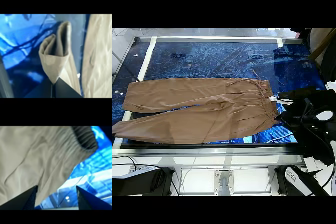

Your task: Fold the clothes and pants, and hang the long-sleeved shirts on hangers.

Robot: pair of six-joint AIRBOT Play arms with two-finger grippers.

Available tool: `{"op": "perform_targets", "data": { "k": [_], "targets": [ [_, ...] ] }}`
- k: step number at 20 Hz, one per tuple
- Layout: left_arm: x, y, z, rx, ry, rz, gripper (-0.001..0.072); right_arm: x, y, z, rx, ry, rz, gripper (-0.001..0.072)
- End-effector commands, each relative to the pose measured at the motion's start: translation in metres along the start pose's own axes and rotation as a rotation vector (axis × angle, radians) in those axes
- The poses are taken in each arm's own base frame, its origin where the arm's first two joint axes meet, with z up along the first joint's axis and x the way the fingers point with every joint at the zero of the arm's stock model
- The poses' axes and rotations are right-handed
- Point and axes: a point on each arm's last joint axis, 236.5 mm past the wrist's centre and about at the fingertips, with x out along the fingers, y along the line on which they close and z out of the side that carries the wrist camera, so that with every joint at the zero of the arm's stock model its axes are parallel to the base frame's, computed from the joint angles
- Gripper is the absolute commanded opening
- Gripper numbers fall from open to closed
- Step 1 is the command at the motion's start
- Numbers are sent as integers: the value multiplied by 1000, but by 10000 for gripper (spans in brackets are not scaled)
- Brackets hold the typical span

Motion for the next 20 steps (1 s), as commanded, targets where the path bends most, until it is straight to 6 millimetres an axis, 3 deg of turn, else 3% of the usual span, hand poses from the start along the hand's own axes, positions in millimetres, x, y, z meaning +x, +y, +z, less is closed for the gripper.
{"op": "perform_targets", "data": {
  "k": [1, 10, 11, 12, 13, 15, 20],
  "targets": [
    [-1, -10, -5, 19, 20, -17, 9, 33, -12, 4, 50, 27, 21, 561],
    [10, -22, -15, 60, 52, -24, 9, 63, -23, 32, 74, -62, -8, 549],
    [10, -22, -15, 61, 53, -23, 9, 65, -19, 34, 67, -75, -6, 472],
    [9, -22, -15, 61, 53, -23, 9, 66, -14, 36, 54, -83, -1, 247],
    [9, -22, -15, 64, 52, -22, 9, 65, -8, 35, 13, -74, 7, 135],
    [5, -25, -12, 100, 62, -12, 8, 55, 3, 30, -34, -54, 30, 35],
    [-27, -48, -3, 275, 152, 11, 8, -6, 22, 2, -207, -61, 0, 34]
  ]
}}
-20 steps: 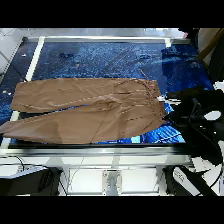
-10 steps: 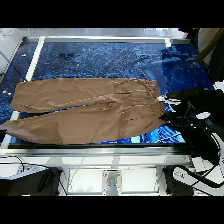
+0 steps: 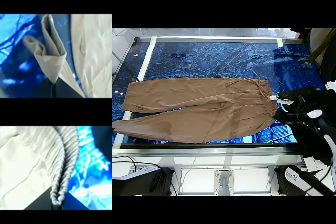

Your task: Fold the clothes and pants, and hang the long-sleeved shirts on hangers.

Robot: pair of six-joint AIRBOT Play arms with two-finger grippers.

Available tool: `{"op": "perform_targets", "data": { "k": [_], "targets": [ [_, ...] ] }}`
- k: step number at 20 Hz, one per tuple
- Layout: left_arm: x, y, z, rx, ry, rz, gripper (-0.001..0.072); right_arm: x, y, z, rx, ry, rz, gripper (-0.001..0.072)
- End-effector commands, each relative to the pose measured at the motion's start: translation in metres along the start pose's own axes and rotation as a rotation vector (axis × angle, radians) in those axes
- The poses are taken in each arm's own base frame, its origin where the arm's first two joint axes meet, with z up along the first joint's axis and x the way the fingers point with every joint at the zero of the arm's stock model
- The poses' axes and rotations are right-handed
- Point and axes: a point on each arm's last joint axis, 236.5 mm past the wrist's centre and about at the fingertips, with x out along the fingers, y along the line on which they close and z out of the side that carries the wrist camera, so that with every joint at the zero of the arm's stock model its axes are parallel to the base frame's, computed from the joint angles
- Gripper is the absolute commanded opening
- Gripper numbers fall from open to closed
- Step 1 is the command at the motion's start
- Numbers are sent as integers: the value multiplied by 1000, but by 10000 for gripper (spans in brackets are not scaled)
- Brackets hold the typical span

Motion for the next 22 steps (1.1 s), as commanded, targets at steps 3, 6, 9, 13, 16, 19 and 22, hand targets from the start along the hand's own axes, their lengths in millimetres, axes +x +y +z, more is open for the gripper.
{"op": "perform_targets", "data": {
  "k": [3, 6, 9, 13, 16, 19, 22],
  "targets": [
    [-39, -25, 9, 147, 66, 35, 8, -80, 31, -46, -128, 23, -18, 33],
    [-66, -35, 27, 238, -1, 97, 7, -131, 48, -58, -166, -45, -40, 33],
    [-82, -56, 44, 275, -58, 103, 6, -169, 48, -52, -198, -123, -119, 32],
    [-57, -110, 62, 370, -128, 73, 3, -144, 37, -24, -161, -84, -140, 31],
    [-17, -147, 82, 420, -194, 141, 2, -97, 19, 12, -101, -43, -147, 31],
    [28, -173, 96, 448, -236, 237, 2, -54, 8, 52, -32, -32, -132, 31],
    [78, -193, 91, 493, -196, 271, 3, -19, 16, 92, 2, -27, -88, 32]
  ]
}}
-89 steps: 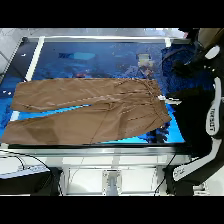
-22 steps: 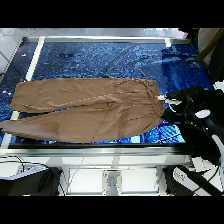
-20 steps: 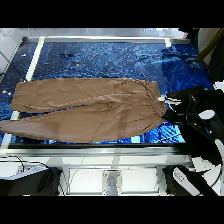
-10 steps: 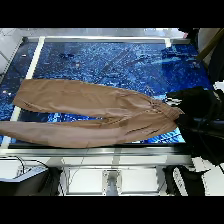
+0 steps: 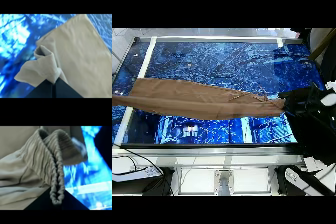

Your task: Fold the clothes and pants, and hang the long-sleeved shirts on hangers.

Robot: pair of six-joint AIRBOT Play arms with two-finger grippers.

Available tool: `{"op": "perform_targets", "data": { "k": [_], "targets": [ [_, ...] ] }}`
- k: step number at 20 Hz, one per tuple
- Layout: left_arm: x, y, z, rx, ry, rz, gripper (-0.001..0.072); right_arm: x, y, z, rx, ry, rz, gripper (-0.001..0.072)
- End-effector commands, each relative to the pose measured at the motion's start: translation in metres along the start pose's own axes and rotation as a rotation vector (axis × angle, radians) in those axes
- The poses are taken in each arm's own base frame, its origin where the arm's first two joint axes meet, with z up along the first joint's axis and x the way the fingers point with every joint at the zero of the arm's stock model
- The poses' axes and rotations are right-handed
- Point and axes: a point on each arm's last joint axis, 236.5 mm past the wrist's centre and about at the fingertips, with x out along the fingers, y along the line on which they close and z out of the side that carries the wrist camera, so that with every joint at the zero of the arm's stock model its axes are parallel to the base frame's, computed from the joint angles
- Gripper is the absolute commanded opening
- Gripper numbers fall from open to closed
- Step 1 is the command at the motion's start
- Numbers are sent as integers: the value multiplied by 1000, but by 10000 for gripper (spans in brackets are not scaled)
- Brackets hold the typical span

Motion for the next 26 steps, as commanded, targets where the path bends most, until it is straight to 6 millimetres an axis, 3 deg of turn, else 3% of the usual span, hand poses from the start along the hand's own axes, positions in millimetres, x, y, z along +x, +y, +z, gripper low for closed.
{"op": "perform_targets", "data": {
  "k": [1, 3, 5, 8, 10, 14, 18, 23, 24, 26],
  "targets": [
    [51, -38, 10, 55, -13, 52, 3, 47, 11, 48, 19, -10, 37, 33],
    [78, -56, 0, 85, 25, 37, 3, 67, 29, 68, -28, -13, 46, 33],
    [97, -59, -8, 48, 55, 40, 3, 80, 39, 82, -42, -10, 51, 32],
    [104, -49, -10, 37, 65, 59, 3, 84, 27, 93, 24, -15, 16, 32],
    [99, -37, -7, 51, 74, 95, 4, 79, 17, 83, 53, 36, 7, 32],
    [82, -22, -4, 80, 104, 155, 4, 51, -6, 40, -13, 201, -104, 32],
    [61, -19, 2, 113, 99, 186, 5, 1, 11, 39, -59, 138, -93, 32],
    [44, -18, 0, 202, 125, 193, 5, -45, 23, -7, -84, 254, -84, 32],
    [43, -15, -2, 217, 137, 203, 5, -48, 25, -6, -86, 242, -80, 32],
    [43, -15, 0, 221, 125, 204, 5, -43, 30, 17, -74, 143, -61, 32]
  ]
}}
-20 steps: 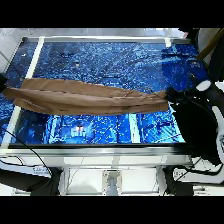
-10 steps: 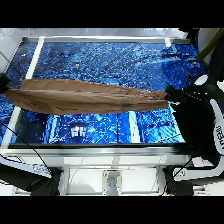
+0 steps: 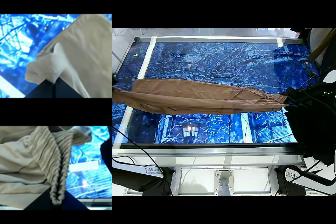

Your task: Fold the clothes and pants, and hang the long-sleeved shirts on hangers.

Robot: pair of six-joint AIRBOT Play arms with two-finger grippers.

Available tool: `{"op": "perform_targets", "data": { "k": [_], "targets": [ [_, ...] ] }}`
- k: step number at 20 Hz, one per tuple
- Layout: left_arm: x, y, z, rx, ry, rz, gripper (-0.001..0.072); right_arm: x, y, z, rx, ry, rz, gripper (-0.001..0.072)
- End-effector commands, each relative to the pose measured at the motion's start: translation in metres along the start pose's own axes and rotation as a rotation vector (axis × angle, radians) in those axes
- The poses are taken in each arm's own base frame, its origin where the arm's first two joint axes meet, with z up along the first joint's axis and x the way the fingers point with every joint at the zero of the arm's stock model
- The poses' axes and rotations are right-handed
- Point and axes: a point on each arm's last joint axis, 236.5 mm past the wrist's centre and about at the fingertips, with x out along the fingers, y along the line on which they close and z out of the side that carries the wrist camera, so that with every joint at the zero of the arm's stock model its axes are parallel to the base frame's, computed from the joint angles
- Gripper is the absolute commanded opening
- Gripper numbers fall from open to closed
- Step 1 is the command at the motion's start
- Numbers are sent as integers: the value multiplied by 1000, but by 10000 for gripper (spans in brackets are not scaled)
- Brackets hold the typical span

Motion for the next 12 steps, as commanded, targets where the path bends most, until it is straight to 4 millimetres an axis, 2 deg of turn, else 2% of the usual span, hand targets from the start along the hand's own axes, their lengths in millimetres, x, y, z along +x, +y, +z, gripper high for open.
{"op": "perform_targets", "data": {
  "k": [1, 2, 3, 4, 5, 6, 8, 12],
  "targets": [
    [-3, 2, 1, 36, -3, 10, 5, -6, 9, 21, 17, -104, 36, 32],
    [-2, -2, 3, 37, -12, 6, 4, -1, 11, 34, 34, -138, 53, 31],
    [0, -3, 4, 30, -17, 4, 4, 9, 16, 38, 61, -124, 84, 31],
    [2, -5, 1, 37, -8, 3, 4, 21, 19, 32, 75, -61, 108, 31],
    [2, -5, -1, 49, 2, 4, 5, 32, 20, 13, 55, 41, 114, 32],
    [2, -4, -2, 60, 7, 8, 5, 37, 15, 3, 9, 84, 78, 31],
    [1, -4, -3, 62, 12, 10, 5, 32, 9, 5, -46, 45, -2, 30],
    [-7, 11, -10, 88, 42, 70, 6, -8, 13, -2, -88, -47, -25, 30]
  ]
}}
